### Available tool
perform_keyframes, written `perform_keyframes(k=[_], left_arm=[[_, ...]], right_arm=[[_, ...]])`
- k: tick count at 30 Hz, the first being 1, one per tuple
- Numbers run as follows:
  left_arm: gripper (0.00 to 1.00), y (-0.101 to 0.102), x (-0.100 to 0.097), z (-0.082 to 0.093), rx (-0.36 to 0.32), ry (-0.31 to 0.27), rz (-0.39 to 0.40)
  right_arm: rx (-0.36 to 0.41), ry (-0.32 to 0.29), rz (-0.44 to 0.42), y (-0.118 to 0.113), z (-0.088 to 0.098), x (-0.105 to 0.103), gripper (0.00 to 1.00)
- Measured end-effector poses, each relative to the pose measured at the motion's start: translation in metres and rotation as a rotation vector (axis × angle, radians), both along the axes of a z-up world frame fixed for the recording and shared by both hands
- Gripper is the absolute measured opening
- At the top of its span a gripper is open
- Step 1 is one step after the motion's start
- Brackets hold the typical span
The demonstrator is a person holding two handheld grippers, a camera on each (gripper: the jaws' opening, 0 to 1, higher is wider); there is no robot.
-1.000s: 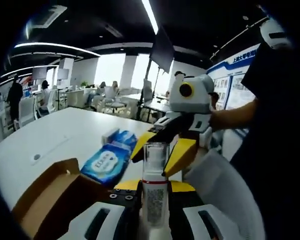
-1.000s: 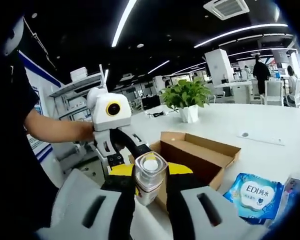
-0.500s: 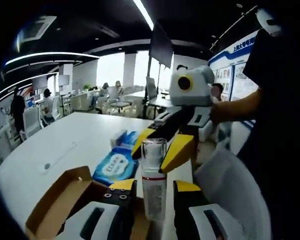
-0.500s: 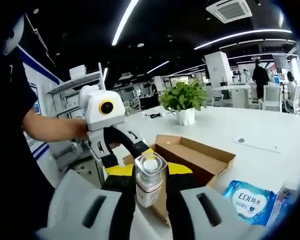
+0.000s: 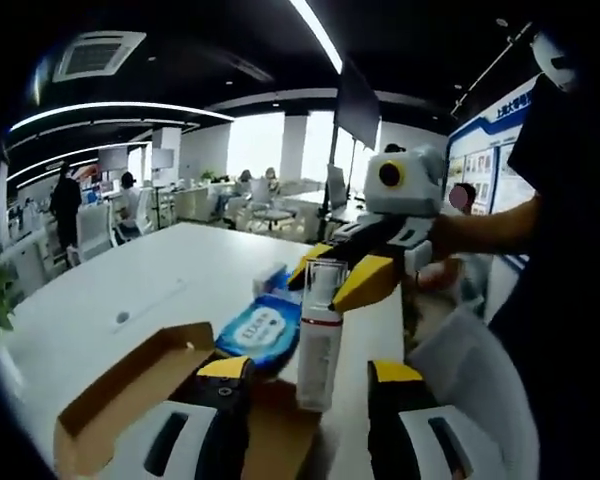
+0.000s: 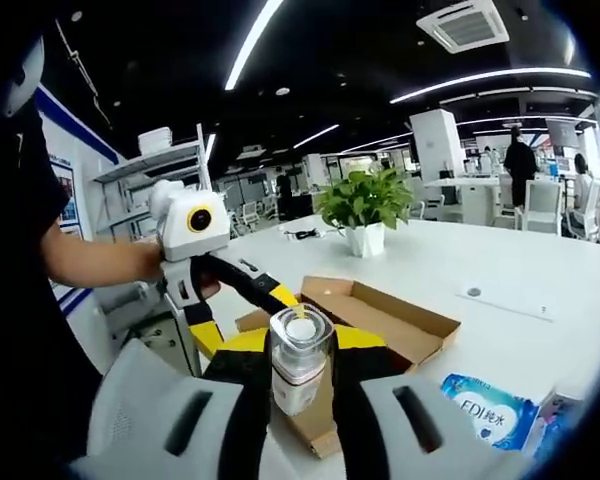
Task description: Operate the shoe box by opening the lid, removing the specified soft item, and placing it in the target area until the item is outside and the box remains undamaged.
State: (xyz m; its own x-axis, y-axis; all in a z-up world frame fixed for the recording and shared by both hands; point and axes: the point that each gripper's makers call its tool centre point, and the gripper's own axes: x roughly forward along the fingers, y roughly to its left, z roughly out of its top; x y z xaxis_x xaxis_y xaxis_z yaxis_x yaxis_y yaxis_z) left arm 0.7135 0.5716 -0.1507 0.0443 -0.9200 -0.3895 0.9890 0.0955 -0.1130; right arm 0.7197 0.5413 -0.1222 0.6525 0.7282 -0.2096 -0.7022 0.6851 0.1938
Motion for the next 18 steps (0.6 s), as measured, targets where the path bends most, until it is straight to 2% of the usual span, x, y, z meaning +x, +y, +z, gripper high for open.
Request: perform_keyframes(k=[12, 18], left_arm=[[0.69, 0.033, 0.019, 0.001, 0.017, -0.025, 0.124], [0.79, 0.055, 0.030, -0.002, 0.022, -0.013, 0.191]], right_arm=[[-0.083, -0.068, -0.041, -0.035, 0.012, 0.025, 0.20], [-0.126, -0.088, -0.060, -0.052, 0.014, 0.040, 0.20]])
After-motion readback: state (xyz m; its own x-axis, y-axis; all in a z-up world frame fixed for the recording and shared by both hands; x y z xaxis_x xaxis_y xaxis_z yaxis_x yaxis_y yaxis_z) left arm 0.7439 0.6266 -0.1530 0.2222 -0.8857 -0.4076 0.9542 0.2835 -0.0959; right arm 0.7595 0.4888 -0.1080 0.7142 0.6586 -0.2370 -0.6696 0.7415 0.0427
